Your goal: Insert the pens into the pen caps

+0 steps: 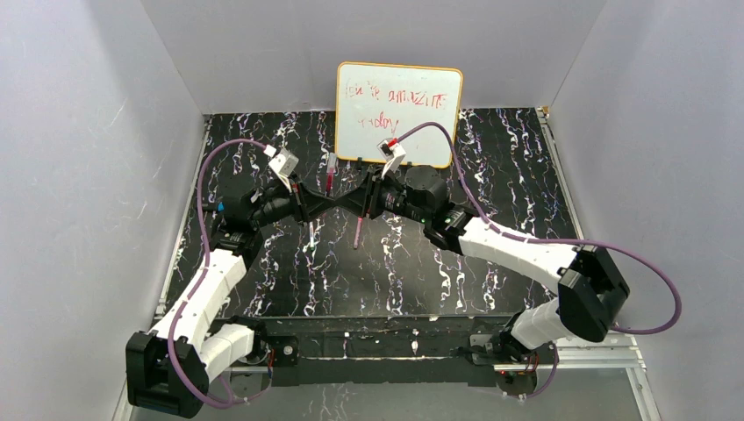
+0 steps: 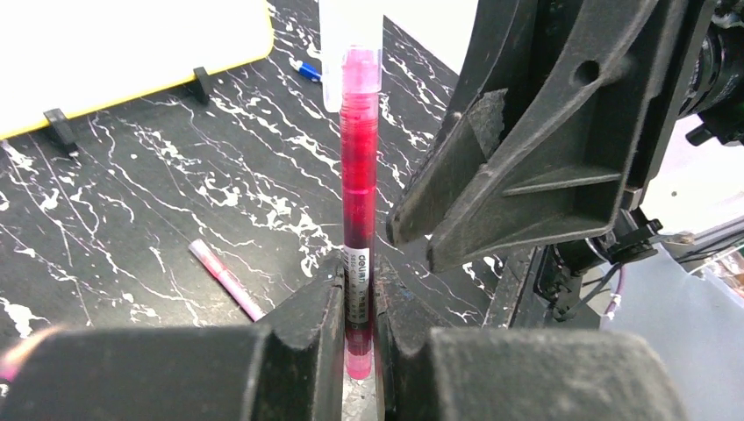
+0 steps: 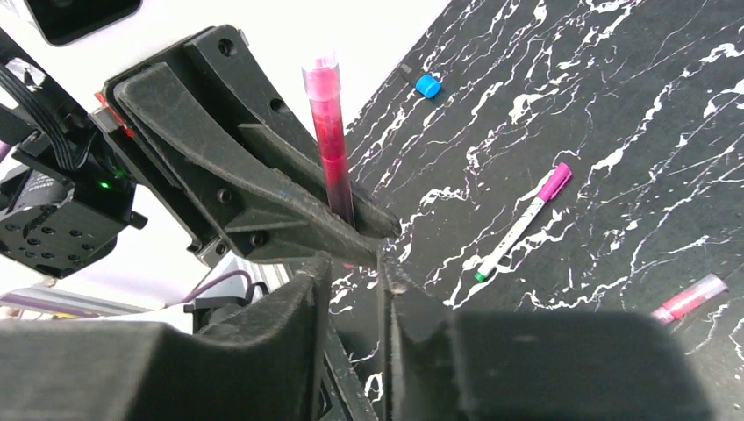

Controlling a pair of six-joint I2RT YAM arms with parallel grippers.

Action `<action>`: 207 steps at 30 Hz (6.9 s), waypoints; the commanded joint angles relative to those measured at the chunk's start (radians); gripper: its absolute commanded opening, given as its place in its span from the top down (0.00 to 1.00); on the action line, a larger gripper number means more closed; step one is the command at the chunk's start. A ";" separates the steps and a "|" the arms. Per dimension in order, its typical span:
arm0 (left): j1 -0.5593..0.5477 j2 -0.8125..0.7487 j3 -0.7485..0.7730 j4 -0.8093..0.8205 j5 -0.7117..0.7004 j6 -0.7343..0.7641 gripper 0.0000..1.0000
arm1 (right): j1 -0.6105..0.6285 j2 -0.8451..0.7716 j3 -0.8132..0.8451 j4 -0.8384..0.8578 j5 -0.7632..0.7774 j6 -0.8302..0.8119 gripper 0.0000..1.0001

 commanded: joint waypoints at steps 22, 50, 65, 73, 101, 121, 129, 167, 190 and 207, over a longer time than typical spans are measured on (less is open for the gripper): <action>-0.001 -0.079 -0.060 0.022 -0.038 0.040 1.00 | -0.068 0.103 0.239 0.185 -0.135 -0.085 0.43; -0.002 -0.063 -0.039 0.009 -0.042 0.049 1.00 | -0.073 0.202 0.325 0.114 -0.207 -0.068 0.99; -0.002 0.020 0.161 -0.015 -0.070 0.112 1.00 | -0.062 0.187 0.200 0.103 -0.223 -0.044 0.99; -0.002 0.062 0.265 -0.003 -0.073 0.103 1.00 | -0.017 0.210 0.146 0.106 -0.214 -0.042 0.99; -0.002 0.089 0.407 -0.121 -0.084 0.192 1.00 | 0.087 0.274 0.007 0.143 -0.205 -0.028 0.99; -0.002 0.080 0.431 -0.137 -0.096 0.198 1.00 | 0.093 0.271 -0.009 0.149 -0.199 -0.035 0.99; -0.002 0.076 0.441 -0.123 -0.105 0.196 1.00 | 0.095 0.272 -0.016 0.151 -0.202 -0.036 0.99; 0.000 0.068 0.482 0.222 -0.205 0.008 1.00 | 0.149 0.293 -0.098 0.156 -0.229 -0.052 0.99; 0.000 0.119 0.551 0.340 -0.265 -0.052 1.00 | 0.227 0.364 -0.127 0.213 -0.231 -0.018 0.99; 0.000 0.118 0.572 0.333 -0.272 -0.043 1.00 | 0.240 0.372 -0.150 0.236 -0.226 -0.002 0.99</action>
